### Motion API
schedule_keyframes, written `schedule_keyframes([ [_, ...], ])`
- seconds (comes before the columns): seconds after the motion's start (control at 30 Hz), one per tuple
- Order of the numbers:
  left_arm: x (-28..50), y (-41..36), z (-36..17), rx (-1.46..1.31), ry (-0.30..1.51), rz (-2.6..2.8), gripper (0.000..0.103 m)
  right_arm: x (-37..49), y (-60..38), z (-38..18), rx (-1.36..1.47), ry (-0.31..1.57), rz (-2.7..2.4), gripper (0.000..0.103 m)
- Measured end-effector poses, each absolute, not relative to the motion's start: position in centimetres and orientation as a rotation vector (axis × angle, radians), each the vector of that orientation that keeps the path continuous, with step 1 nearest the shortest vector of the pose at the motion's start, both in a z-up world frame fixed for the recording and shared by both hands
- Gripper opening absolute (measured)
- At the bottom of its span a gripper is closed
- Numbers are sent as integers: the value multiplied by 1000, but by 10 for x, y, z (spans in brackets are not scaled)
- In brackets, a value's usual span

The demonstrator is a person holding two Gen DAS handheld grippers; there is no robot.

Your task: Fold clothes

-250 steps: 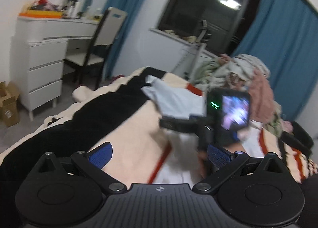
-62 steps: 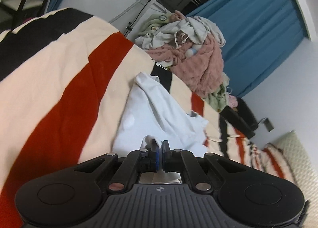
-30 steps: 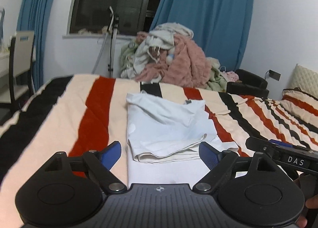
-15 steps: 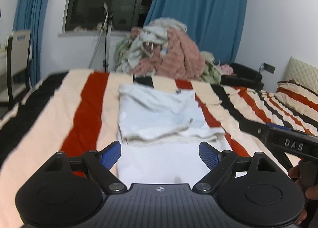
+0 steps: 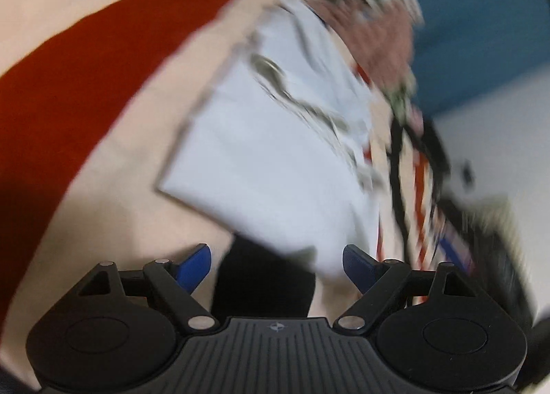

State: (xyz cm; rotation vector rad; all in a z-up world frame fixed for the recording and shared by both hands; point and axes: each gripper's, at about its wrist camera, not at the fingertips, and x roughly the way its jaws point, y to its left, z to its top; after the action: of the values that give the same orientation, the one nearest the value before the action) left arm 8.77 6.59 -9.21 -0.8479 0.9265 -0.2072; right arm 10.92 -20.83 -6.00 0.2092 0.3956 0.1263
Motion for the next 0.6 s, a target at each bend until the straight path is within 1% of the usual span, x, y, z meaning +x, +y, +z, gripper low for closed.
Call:
schedule_keyframes([
  [0.1,97,80,-103,-970,882,-160,80,109,-207,-60,200,395,118,85],
  [0.17,101,85,-106,-987,859,-133,66,106,-210,-62,224,412,98,84],
  [0.2,102,87,-107,-988,850,-119,62,104,-213,-64,251,429,83,85],
  [0.23,103,89,-108,-990,841,-105,49,102,-217,-68,324,460,100,86],
  [0.27,104,90,-109,-978,841,-92,30,99,-222,-73,404,493,121,86],
  [0.37,103,95,-113,-1001,823,-93,13,94,-233,-91,663,595,203,86],
  [0.43,103,98,-114,-1008,809,-100,11,94,-234,-111,831,670,277,86],
  [0.5,104,95,-109,-980,790,-103,10,97,-231,-131,946,744,317,83],
  [0.6,100,91,-101,-977,749,-114,9,105,-237,-156,1065,790,258,68],
])
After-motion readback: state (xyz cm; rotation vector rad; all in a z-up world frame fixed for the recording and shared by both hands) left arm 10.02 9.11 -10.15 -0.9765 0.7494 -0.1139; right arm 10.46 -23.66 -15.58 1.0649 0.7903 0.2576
